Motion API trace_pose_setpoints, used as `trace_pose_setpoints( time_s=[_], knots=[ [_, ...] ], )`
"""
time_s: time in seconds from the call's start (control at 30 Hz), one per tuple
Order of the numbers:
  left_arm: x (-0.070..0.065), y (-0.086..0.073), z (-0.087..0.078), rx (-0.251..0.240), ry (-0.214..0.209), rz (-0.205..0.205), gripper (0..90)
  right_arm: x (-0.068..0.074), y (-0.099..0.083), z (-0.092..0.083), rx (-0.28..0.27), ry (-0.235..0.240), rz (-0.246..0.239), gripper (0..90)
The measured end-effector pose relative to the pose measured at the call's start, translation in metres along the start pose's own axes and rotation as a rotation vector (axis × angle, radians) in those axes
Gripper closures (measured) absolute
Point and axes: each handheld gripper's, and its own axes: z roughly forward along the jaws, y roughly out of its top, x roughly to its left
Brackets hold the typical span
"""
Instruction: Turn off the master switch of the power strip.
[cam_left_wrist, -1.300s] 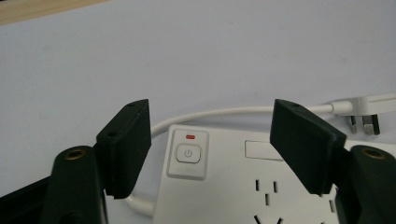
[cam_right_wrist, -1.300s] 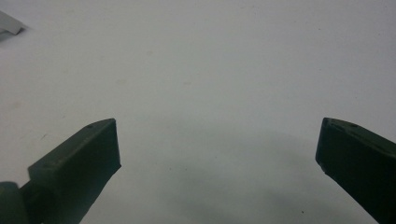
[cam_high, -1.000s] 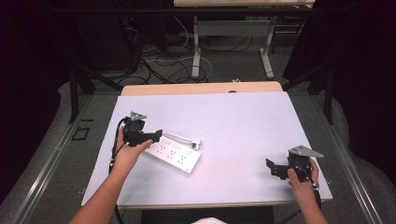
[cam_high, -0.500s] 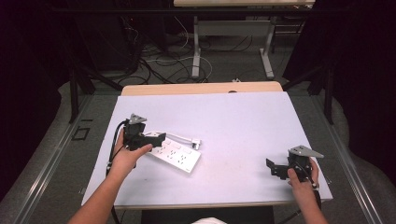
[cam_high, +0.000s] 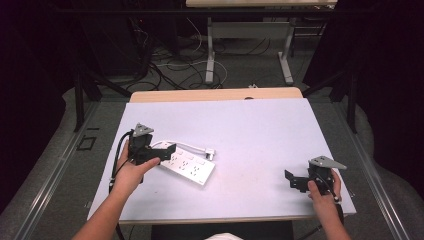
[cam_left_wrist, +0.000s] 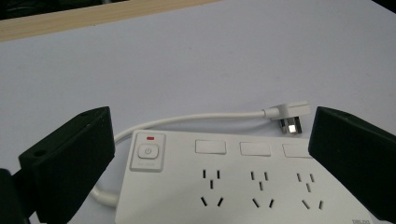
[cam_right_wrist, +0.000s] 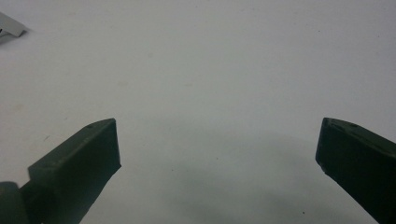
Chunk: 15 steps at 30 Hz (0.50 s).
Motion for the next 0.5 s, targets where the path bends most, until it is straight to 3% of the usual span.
trace_pose_setpoints(
  time_s=[0.27,0.5],
  knots=[
    [0.001,-0.008,-0.016,-0.015,0.007,-0.005,0.5,0.0,0.0,0.0,-0.001,0.0,-0.001,0.0],
    [0.006,-0.022,-0.029,-0.044,0.019,-0.042,0.5,0.001,0.0,0.0,0.0,0.003,0.004,0.0]
  ],
)
